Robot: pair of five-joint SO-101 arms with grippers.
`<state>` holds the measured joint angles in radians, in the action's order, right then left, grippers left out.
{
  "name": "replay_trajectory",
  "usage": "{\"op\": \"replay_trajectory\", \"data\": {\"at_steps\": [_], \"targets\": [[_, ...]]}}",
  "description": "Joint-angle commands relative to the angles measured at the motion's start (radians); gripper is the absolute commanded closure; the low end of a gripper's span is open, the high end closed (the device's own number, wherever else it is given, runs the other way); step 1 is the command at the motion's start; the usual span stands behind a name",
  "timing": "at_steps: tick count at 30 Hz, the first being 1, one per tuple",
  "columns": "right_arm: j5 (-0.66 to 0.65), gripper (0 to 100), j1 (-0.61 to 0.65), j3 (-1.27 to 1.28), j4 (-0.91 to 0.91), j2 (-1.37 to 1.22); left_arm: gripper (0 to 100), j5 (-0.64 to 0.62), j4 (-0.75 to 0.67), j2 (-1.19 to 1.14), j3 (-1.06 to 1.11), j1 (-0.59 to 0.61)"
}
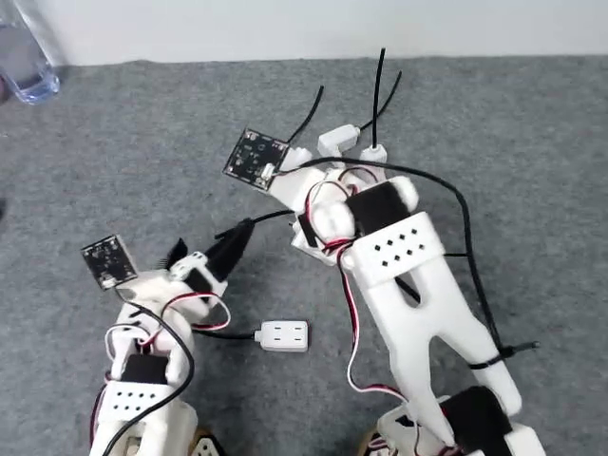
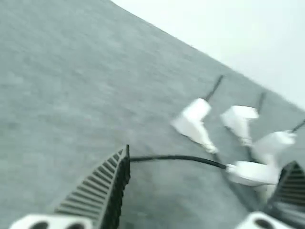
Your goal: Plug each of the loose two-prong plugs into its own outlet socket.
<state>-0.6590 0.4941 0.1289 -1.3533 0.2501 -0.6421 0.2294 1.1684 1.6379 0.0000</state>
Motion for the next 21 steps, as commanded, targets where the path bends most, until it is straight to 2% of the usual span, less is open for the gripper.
{"op": "replay_trajectory", "data": {"at_steps": [1, 6, 13, 21], "targets": [[0.012, 99.1, -0.019, 0.014, 0.061, 0.038, 55, -0.112, -0.107, 0.012, -0.058, -0.025], [0.008, 99.1, -0.019, 0.020, 0.081, 0.030, 55, -0.256, -0.244, 0.012, -0.045, -0.031], [0.014, 99.1, 0.005, 0.002, 0.090, 0.035, 55, -0.255, -0.250, 0.011, -0.010, -0.101], [0.015, 99.1, 0.018, -0.018, 0.085, 0.039, 55, -0.255, -0.245, 0.011, -0.005, -0.104]]}}
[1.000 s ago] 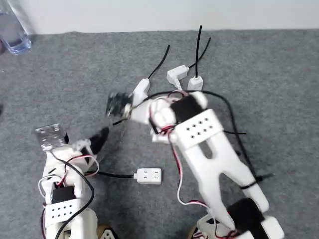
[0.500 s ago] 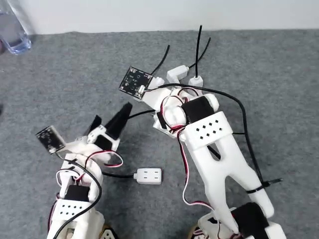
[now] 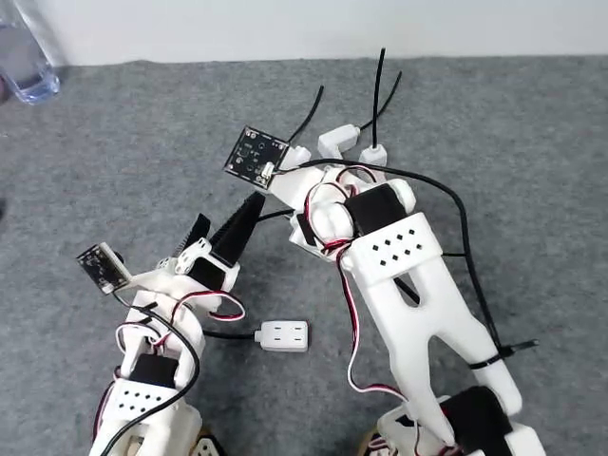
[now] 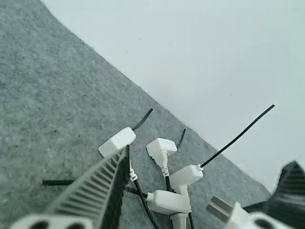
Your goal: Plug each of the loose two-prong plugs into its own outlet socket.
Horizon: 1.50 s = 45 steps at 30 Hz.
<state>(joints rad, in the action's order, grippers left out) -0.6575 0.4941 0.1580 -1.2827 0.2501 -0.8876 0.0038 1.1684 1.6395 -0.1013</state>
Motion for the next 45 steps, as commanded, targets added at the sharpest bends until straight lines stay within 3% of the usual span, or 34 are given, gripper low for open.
{"op": "replay_trajectory", "data": {"at_steps": [1, 8, 45], "targets": [[0.014, 99.1, 0.024, -0.063, 0.007, 0.039, 55, -0.009, -0.020, 0.011, -0.005, -0.003], [0.040, 99.1, 0.058, -0.192, -0.096, 0.035, 55, -0.009, -0.025, 0.011, 0.008, -0.005], [0.069, 99.1, 0.116, -0.304, -0.188, 0.039, 55, -0.009, -0.025, 0.011, 0.030, -0.031]]}}
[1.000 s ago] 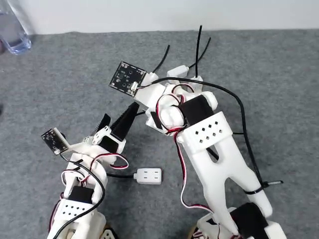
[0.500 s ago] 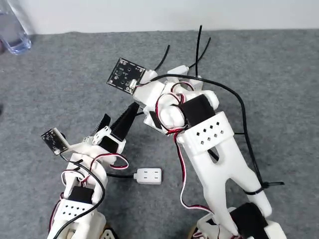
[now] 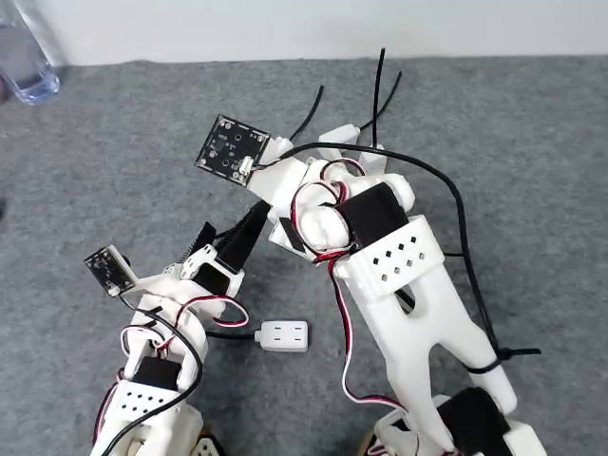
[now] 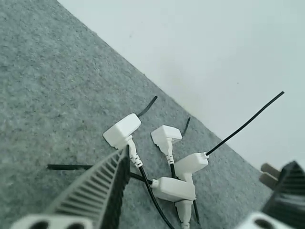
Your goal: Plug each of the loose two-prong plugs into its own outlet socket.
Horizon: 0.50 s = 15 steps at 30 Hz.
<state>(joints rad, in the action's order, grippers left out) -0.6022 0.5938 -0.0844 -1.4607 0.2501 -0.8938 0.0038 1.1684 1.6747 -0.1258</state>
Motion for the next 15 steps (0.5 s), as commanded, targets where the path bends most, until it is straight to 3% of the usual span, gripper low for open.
{"op": "replay_trajectory", "data": {"at_steps": [1, 15], "targets": [[0.014, 99.1, 0.016, -0.063, -0.010, 0.039, 55, -0.003, -0.025, 0.011, -0.005, -0.006], [0.014, 99.1, 0.012, -0.115, -0.027, 0.039, 55, -0.003, -0.023, 0.011, -0.005, -0.006]]}}
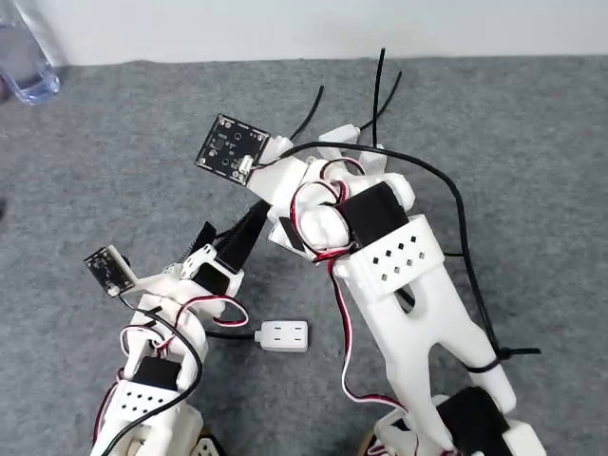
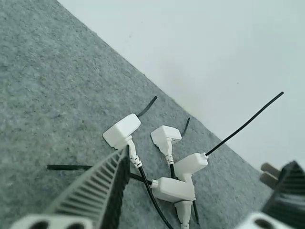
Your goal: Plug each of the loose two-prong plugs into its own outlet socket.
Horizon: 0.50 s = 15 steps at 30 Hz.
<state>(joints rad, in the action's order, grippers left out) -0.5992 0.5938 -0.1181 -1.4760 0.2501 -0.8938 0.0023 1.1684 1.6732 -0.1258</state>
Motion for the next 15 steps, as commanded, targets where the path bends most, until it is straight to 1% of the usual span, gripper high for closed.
{"op": "replay_trajectory", "data": {"at_steps": [1, 15], "targets": [[0.011, 99.1, 0.012, -0.083, -0.013, 0.039, 55, -0.003, -0.021, 0.011, -0.004, -0.008], [0.011, 99.1, 0.001, -0.110, -0.016, 0.041, 55, -0.003, -0.018, 0.011, -0.002, -0.008]]}}
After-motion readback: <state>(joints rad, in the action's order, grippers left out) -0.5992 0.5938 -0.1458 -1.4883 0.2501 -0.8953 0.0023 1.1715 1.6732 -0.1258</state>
